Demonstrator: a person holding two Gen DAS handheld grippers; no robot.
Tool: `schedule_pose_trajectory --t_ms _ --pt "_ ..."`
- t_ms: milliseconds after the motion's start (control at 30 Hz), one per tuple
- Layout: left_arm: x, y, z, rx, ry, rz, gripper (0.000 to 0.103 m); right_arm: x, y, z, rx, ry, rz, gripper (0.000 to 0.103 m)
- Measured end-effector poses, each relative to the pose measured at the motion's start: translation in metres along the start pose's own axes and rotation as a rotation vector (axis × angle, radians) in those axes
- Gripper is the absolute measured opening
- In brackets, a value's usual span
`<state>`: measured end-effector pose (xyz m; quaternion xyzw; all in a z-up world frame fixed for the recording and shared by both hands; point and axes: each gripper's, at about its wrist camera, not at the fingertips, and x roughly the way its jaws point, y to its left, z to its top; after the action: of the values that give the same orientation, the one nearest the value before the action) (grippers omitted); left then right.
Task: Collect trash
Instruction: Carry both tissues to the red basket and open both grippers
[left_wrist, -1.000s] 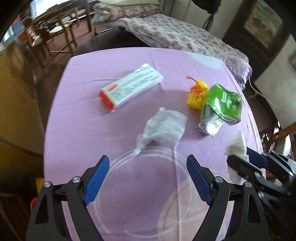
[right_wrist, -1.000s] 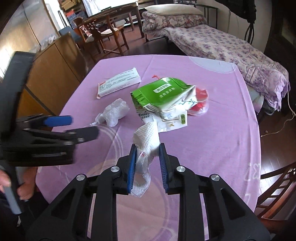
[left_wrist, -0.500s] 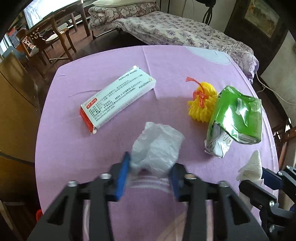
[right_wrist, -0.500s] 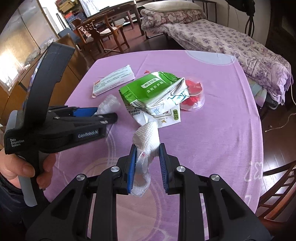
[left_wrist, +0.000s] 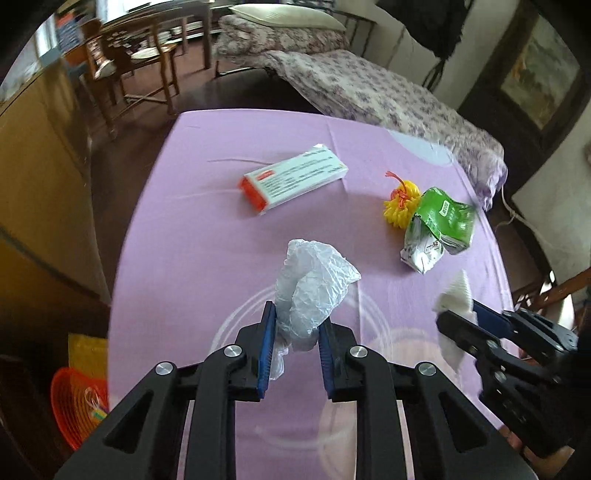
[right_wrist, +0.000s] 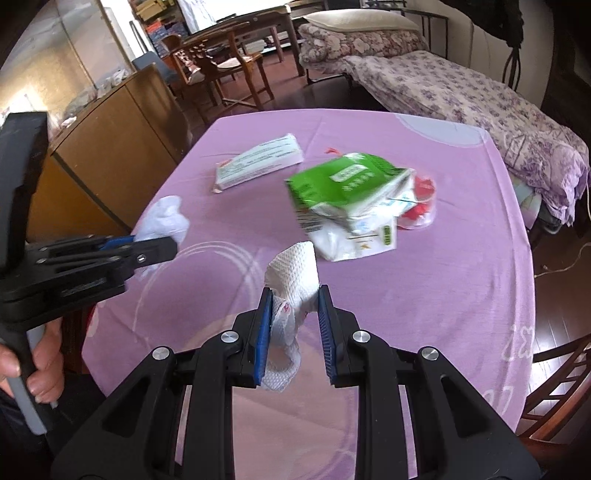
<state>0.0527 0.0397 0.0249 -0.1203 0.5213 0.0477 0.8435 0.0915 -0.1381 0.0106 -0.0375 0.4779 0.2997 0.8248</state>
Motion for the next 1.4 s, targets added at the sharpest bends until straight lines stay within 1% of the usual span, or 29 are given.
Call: schedule_pose_trajectory --t_ms 233,300,500,567,633,667,767,900,1100,1200,1267,1400 --pt "-0.06 0.049 -0.03 -0.147 -0.081 -0.02 0.022 -0.017 0.047 -0.005 -0.056 0.002 0.082 0.025" --pt "-0.076 0.065 -0.037 -0.191 -0.102 -0.021 0.022 -0.022 0.063 -0.006 -0.083 0.001 0.091 0.025" --pt "-0.124 0.119 -0.067 -0.317 -0.183 0.001 0.022 -0.038 0.123 0.003 -0.208 -0.011 0.135 0.025" --pt "-0.135 0.137 -0.078 -0.362 -0.197 0.016 0.022 -0.04 0.15 0.008 -0.273 -0.006 0.161 0.025" --pt "-0.146 0.163 -0.093 -0.424 -0.204 0.032 0.022 -0.04 0.174 0.011 -0.321 0.009 0.198 0.025" --pt "-0.148 0.171 -0.096 -0.441 -0.205 0.037 0.022 -0.039 0.187 0.013 -0.349 0.022 0.221 0.025" --pt "-0.157 0.207 -0.114 -0.533 -0.205 0.057 0.022 -0.031 0.227 0.018 -0.427 0.059 0.275 0.025" --pt "-0.163 0.248 -0.139 -0.645 -0.198 0.083 0.022 -0.014 0.281 0.02 -0.531 0.118 0.311 0.025" --pt "-0.162 0.296 -0.166 -0.775 -0.175 0.123 0.022 0.024 0.354 0.003 -0.683 0.25 0.341 0.025" --pt "-0.157 0.316 -0.176 -0.823 -0.158 0.137 0.022 0.041 0.377 -0.002 -0.739 0.296 0.342 0.025" --pt "-0.151 0.325 -0.182 -0.85 -0.144 0.14 0.022 0.055 0.394 -0.012 -0.783 0.336 0.339 0.025" --pt "-0.135 0.344 -0.192 -0.903 -0.099 0.13 0.022 0.08 0.419 -0.028 -0.843 0.402 0.342 0.025"
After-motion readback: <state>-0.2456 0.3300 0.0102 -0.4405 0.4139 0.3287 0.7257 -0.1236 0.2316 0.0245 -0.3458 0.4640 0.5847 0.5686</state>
